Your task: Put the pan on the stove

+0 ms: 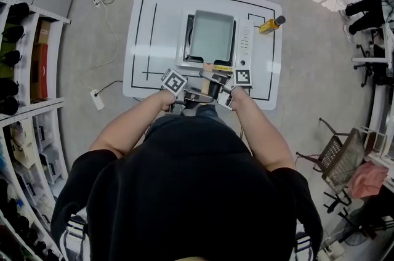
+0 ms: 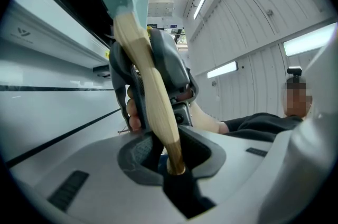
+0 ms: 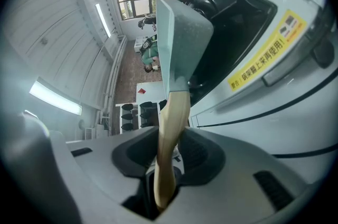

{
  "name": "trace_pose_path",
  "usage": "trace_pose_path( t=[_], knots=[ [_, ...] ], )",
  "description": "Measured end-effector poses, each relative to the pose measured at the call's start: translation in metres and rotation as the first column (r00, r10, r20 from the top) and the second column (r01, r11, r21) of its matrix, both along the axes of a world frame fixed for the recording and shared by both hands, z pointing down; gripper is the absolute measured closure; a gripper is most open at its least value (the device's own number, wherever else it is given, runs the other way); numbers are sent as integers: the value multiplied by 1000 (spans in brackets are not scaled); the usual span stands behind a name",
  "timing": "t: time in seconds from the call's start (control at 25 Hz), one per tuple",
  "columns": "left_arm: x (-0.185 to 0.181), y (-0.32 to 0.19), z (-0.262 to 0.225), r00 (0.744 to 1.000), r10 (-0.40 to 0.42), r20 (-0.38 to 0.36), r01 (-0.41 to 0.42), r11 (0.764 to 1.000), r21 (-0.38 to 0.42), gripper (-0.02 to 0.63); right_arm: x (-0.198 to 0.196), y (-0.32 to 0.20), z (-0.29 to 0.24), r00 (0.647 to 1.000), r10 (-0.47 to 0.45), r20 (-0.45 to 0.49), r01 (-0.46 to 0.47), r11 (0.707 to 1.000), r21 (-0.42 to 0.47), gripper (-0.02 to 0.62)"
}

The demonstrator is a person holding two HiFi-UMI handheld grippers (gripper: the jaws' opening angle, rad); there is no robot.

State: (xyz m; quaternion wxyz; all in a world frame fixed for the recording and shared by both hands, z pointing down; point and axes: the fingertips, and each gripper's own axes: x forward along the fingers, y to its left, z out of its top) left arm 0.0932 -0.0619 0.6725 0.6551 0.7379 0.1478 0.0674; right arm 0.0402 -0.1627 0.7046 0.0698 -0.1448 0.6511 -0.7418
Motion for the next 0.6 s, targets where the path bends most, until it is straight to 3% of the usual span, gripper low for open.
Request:
trace_pose_path(
  t=[0.6],
  knots=[
    [-1,0,1,1000,8,2,-8,1000,-10,523,-1,-1,-3,1000,7,21,-7,1000,-3,485]
  ],
)
